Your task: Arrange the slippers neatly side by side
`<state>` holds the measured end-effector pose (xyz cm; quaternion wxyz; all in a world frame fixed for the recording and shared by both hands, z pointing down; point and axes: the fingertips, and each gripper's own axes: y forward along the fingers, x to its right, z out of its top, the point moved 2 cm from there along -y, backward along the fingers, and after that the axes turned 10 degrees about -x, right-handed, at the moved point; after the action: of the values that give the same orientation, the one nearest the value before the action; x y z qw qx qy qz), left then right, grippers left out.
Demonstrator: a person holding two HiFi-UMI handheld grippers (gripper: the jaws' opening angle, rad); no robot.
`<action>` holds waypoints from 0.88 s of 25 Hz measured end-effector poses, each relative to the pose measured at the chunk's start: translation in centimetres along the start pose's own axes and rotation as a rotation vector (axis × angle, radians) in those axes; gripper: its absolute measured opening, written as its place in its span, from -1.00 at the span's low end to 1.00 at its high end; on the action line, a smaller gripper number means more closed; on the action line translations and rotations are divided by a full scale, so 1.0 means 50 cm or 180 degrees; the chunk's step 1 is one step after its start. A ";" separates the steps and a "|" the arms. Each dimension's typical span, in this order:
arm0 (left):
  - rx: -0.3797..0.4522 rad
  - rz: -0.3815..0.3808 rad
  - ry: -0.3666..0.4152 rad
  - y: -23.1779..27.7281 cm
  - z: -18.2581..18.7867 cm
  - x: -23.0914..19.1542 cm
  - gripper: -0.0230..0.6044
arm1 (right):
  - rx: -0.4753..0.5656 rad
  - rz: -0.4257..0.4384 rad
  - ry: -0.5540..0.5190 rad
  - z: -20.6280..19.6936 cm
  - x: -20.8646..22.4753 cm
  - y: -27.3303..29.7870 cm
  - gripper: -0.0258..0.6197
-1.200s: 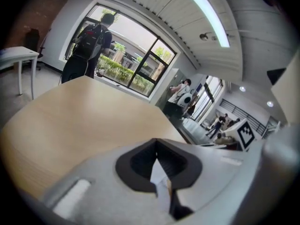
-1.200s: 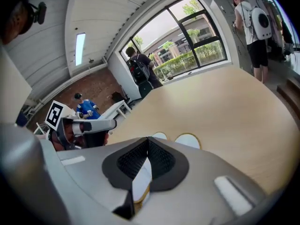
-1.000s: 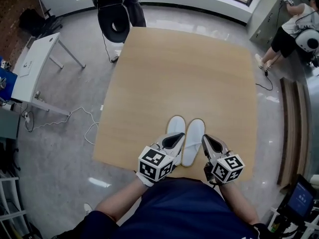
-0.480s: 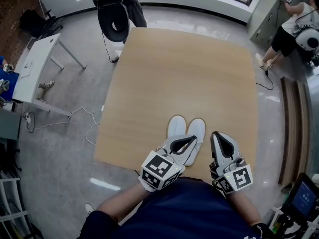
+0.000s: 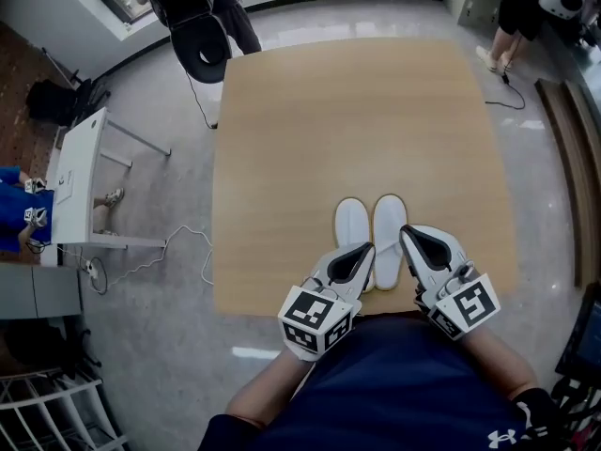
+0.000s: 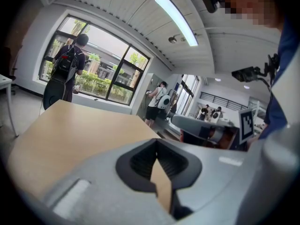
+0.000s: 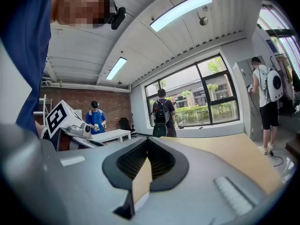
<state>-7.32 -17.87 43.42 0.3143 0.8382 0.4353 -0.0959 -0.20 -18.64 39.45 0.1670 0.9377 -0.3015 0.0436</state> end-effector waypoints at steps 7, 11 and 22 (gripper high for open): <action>-0.0189 0.0098 0.0017 0.027 -0.018 0.034 -0.92 | -0.0052 0.0080 0.0204 -0.020 0.016 -0.033 -0.89; -0.0269 0.0117 0.0007 0.052 -0.016 0.034 -0.92 | 0.0019 0.0063 0.0179 -0.031 0.044 -0.028 -0.89; -0.0269 0.0089 -0.0004 0.077 0.004 0.034 -0.92 | -0.0188 0.0185 0.0233 -0.038 0.037 -0.013 -0.89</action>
<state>-3.25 -18.48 44.22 0.3510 0.8301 0.4270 -0.0736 1.74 -18.52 41.38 0.2042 0.9210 -0.3234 0.0738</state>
